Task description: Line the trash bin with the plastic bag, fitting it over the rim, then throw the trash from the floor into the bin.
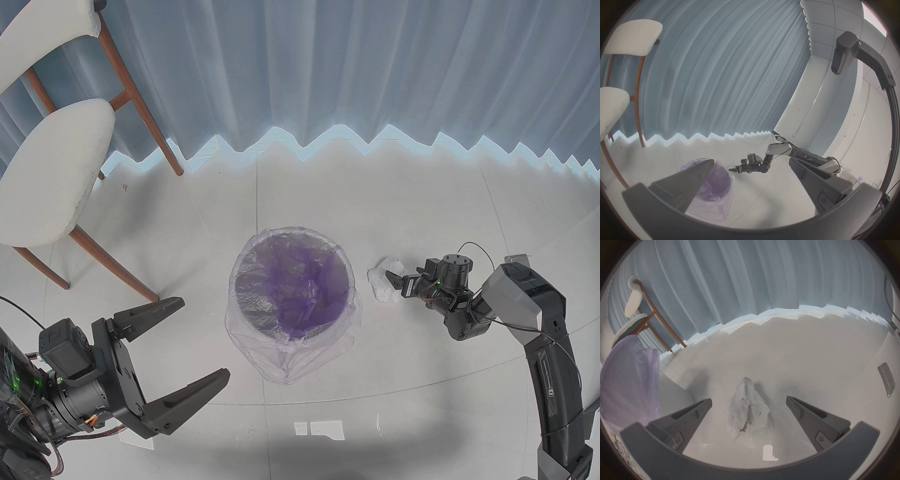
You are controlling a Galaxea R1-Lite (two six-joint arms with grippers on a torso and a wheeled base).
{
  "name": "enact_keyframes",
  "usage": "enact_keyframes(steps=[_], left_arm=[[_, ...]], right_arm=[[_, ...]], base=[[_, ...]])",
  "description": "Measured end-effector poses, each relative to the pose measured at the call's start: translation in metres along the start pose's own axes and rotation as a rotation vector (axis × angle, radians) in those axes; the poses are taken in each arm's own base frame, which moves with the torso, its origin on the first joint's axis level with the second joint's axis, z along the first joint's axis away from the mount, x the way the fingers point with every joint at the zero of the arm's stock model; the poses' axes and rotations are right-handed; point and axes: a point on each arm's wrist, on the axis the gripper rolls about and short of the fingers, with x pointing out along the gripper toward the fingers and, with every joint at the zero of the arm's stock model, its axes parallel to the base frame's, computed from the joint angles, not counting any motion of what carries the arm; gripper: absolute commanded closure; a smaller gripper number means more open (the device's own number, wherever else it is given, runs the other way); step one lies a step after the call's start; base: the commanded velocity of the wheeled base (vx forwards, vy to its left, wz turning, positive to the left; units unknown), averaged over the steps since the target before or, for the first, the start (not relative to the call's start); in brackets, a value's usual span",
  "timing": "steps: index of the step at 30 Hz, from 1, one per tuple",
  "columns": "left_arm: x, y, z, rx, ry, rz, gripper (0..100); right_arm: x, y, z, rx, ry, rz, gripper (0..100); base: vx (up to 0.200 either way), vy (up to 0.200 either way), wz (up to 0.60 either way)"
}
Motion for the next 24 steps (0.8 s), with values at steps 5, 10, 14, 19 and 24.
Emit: enact_keyframes(steps=[5, 10, 14, 19, 24], left_arm=[[0.000, 0.000, -0.001, 0.000, 0.003, 0.001, 0], [0.000, 0.000, -0.001, -0.001, 0.005, 0.001, 0], [0.000, 0.000, -0.002, -0.001, 0.008, 0.001, 0], [-0.001, 0.000, -0.003, -0.005, 0.015, 0.001, 0], [0.000, 0.000, -0.005, 0.007, 0.024, 0.002, 0]], right_arm=[[0.014, -0.002, -0.003, -0.034, -0.006, -0.001, 0], [0.025, -0.005, -0.008, -0.040, 0.004, -0.005, 0], [0.033, -0.006, -0.010, -0.044, -0.010, -0.004, 0], [0.038, -0.008, -0.016, -0.043, 0.001, -0.018, 100], [0.040, -0.008, -0.018, -0.043, -0.001, -0.019, 100]], base=[[0.000, 0.000, 0.00], [0.000, 0.000, 0.00], [0.000, 0.000, 0.00], [0.000, 0.000, 0.00], [0.000, 0.000, 0.00]])
